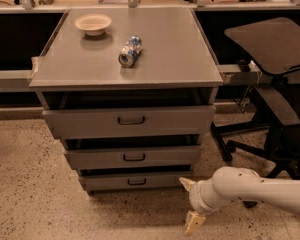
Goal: Open bottom drawer
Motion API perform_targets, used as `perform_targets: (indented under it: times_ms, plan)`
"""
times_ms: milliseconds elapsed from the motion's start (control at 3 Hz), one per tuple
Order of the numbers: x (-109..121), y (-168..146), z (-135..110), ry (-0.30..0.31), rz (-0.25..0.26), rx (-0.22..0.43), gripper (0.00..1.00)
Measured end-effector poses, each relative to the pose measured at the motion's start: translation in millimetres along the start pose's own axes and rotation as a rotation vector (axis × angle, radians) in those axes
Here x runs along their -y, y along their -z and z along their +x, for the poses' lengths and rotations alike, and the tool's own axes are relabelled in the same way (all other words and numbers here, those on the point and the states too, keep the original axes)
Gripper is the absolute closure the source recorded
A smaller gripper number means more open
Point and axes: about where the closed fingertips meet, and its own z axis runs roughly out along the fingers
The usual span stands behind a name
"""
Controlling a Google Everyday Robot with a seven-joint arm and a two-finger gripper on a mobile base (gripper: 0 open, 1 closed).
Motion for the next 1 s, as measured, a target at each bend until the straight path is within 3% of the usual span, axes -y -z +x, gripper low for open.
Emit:
perform_targets:
  times_ms: [333, 1000]
  plan:
    - [4.9, -5.9, 0.9, -0.002, 0.01, -0.003, 0.0]
    - [49.5, -55.1, 24.1, 0.031, 0.116, 0.053, 0.0]
